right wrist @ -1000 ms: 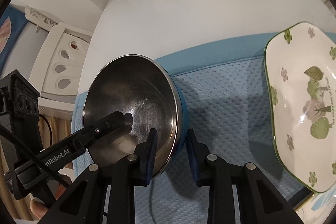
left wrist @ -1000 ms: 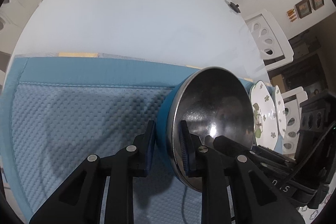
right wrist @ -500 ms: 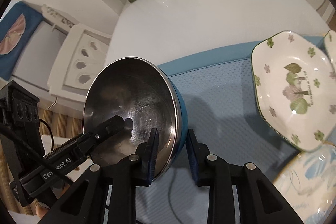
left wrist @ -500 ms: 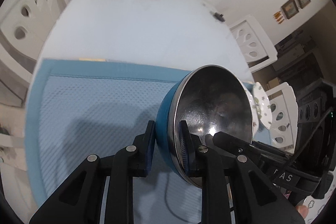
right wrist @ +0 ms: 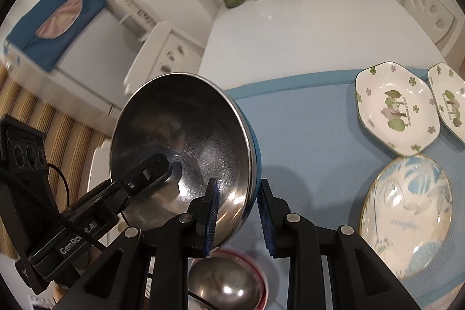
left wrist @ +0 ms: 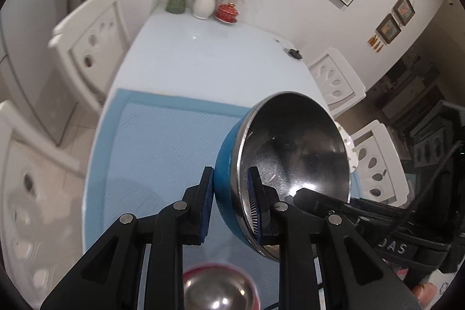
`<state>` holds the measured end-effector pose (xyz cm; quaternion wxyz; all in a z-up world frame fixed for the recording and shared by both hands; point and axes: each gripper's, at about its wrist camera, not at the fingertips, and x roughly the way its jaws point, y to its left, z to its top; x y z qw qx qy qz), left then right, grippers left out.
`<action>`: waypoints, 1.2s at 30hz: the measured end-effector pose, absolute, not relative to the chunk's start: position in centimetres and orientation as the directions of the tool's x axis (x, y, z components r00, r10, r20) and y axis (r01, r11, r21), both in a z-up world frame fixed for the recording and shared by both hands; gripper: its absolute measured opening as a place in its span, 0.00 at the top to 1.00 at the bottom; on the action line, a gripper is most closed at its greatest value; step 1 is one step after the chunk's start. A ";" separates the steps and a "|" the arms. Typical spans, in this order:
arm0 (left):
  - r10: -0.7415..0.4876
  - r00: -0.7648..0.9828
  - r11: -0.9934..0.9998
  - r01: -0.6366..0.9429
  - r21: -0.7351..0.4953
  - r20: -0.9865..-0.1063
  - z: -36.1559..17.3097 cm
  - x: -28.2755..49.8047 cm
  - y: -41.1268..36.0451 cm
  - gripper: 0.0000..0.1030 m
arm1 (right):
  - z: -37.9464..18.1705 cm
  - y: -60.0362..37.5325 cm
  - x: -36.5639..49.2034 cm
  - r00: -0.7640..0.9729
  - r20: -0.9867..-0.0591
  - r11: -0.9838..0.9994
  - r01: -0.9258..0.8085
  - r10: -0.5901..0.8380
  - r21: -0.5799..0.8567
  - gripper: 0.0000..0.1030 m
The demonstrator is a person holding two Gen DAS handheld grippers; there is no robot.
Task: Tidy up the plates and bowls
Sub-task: 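Lift the blue steel bowl and carry it over the bowl stack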
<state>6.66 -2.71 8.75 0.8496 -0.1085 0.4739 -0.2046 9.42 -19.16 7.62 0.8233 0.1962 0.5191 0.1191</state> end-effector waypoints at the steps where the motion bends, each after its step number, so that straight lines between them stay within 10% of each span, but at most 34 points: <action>1: -0.440 0.472 0.898 0.235 -0.372 -0.764 8.9 6.1 -2.5 0.82 | 7.9 -18.4 8.4 0.430 -0.813 0.902 -0.005 0.393 0.433 0.74; 36: -0.427 0.305 0.902 0.083 -0.423 -0.851 -0.2 -4.0 1.5 0.82 | -0.1 -15.0 -0.7 0.145 -0.919 0.930 -0.025 0.366 0.366 0.74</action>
